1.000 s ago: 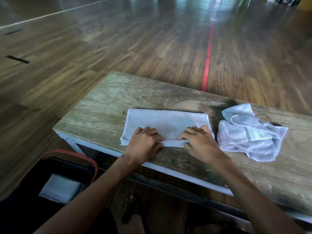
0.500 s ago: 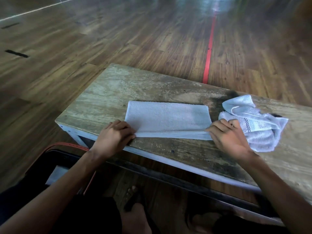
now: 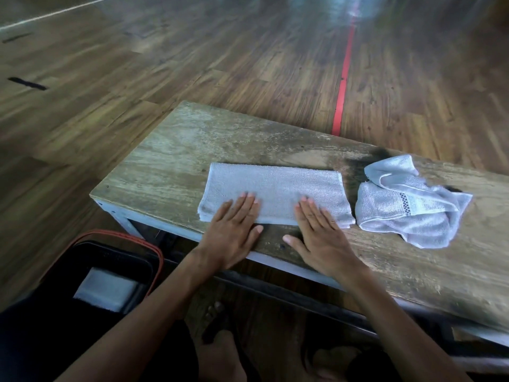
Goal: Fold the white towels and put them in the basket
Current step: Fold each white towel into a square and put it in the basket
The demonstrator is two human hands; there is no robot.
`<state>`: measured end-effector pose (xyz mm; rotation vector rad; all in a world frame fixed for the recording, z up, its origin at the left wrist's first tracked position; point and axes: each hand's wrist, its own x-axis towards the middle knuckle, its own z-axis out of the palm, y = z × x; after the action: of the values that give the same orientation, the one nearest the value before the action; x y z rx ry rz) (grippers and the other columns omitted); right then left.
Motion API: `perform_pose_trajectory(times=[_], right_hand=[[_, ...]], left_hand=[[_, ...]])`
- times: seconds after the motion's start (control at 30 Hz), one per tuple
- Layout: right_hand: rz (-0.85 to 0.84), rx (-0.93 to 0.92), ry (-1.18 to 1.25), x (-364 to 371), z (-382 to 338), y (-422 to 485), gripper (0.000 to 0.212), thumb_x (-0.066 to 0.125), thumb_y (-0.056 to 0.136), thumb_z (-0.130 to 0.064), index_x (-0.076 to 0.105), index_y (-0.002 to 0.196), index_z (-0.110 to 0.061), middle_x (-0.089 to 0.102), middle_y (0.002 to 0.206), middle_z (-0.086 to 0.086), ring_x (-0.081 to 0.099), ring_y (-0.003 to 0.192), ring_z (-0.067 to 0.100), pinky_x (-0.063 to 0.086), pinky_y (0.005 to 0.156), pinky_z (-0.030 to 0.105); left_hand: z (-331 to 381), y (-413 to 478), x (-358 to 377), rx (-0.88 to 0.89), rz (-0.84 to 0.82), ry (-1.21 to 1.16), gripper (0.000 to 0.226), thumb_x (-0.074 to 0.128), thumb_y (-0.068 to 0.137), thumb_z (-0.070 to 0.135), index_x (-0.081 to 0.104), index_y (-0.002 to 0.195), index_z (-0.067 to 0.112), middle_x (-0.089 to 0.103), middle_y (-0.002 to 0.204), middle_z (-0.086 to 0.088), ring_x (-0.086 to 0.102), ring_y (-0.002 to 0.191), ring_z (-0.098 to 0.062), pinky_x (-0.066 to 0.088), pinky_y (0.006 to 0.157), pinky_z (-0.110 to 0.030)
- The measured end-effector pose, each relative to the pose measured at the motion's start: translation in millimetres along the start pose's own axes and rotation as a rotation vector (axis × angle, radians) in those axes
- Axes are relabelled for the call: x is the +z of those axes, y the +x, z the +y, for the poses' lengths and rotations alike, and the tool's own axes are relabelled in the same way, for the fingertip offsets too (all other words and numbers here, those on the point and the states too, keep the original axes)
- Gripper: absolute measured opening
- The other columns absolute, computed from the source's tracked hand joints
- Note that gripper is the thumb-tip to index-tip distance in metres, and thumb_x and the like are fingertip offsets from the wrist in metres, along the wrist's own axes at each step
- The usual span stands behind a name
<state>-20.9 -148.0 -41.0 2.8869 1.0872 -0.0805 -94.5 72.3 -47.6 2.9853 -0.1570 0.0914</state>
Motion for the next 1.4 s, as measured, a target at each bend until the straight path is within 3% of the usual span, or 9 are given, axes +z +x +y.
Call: perform_pose_trajectory(times=[0.1,0.23,0.33,0.43,0.57,0.7,0.83,1.17,1.4], right_hand=[[0.001,0.077,-0.049,3,26,-10,0.095,-0.012,0.082,-0.073,-0.011,0.15,-0.007,-0.019,0.156,0.013,-0.014,0.146,0.026,-0.006,0.119,0.038],[-0.006,0.178,-0.112,-1,45,-9,0.097,-0.002,0.091,-0.069,0.036,0.141,0.005,0.034,0.149,0.022,0.031,0.14,0.033,0.005,0.116,0.048],[0.003,0.181,-0.127,-13,61,-1,0.096,-0.011,0.09,-0.064,0.045,0.137,-0.001,0.039,0.148,0.016,0.027,0.143,0.027,-0.007,0.115,0.048],[0.128,0.179,-0.188,-32,82,19,0.076,0.006,0.095,-0.053,0.057,0.125,-0.007,0.055,0.136,0.012,0.042,0.135,0.026,0.0,0.113,0.047],[0.077,0.169,-0.21,-58,108,61,0.037,0.037,0.097,-0.033,0.053,0.128,-0.02,0.052,0.136,0.0,0.041,0.129,0.019,0.01,0.108,0.043],[-0.091,0.117,-0.124,-71,115,94,0.042,0.037,0.099,-0.035,0.042,0.141,-0.032,0.042,0.148,-0.005,0.034,0.136,0.015,0.014,0.108,0.041],[-0.2,0.087,-0.156,-59,121,101,0.042,0.038,0.099,-0.042,0.039,0.141,-0.039,0.044,0.147,-0.007,0.031,0.136,0.016,0.013,0.105,0.042],[-0.034,0.216,-0.018,-46,143,105,0.023,0.049,0.095,-0.035,0.064,0.111,-0.039,0.067,0.113,-0.01,0.052,0.107,0.009,0.011,0.094,0.033],[-0.01,0.258,-0.007,-42,140,108,0.016,0.052,0.093,-0.029,0.066,0.097,-0.037,0.071,0.099,-0.01,0.054,0.101,0.011,0.01,0.088,0.03]], left_hand=[[-25,-18,-2,-0.058,0.019,0.027,0.075,-0.007,0.094,0.055,0.011,0.151,0.01,0.005,0.158,-0.008,-0.001,0.147,-0.019,0.0,0.12,-0.036],[-48,-32,-14,-0.244,-0.002,-0.015,0.083,-0.009,0.087,0.062,0.008,0.151,0.011,0.004,0.158,-0.007,-0.001,0.146,-0.02,-0.004,0.118,-0.039],[-50,-31,-23,-0.327,0.025,0.005,0.081,0.001,0.087,0.055,0.024,0.148,0.006,0.018,0.157,-0.013,0.005,0.147,-0.026,-0.001,0.117,-0.049],[-27,-16,-26,-0.26,0.128,-0.029,0.068,0.019,0.088,0.048,0.046,0.135,0.008,0.041,0.147,-0.011,0.026,0.142,-0.03,0.009,0.116,-0.054],[29,33,-18,-0.053,0.21,-0.134,0.038,0.046,0.086,0.034,0.068,0.112,0.018,0.065,0.116,-0.002,0.057,0.113,-0.027,0.029,0.108,-0.05],[88,78,-9,0.14,0.088,-0.225,0.037,0.042,0.093,0.037,0.065,0.119,0.026,0.057,0.13,0.007,0.049,0.123,-0.017,0.024,0.106,-0.037],[121,99,16,0.287,0.036,-0.131,0.041,0.041,0.097,0.036,0.051,0.134,0.021,0.045,0.144,0.004,0.035,0.137,-0.018,0.024,0.109,-0.045],[136,109,17,0.182,0.231,-0.112,0.02,0.075,0.073,0.039,0.075,0.09,0.03,0.065,0.087,0.006,0.058,0.085,-0.022,0.044,0.07,-0.036],[139,109,12,0.076,0.213,-0.378,0.023,0.055,0.088,0.03,0.072,0.103,0.032,0.066,0.091,0.007,0.053,0.093,-0.018,0.039,0.082,-0.035]])
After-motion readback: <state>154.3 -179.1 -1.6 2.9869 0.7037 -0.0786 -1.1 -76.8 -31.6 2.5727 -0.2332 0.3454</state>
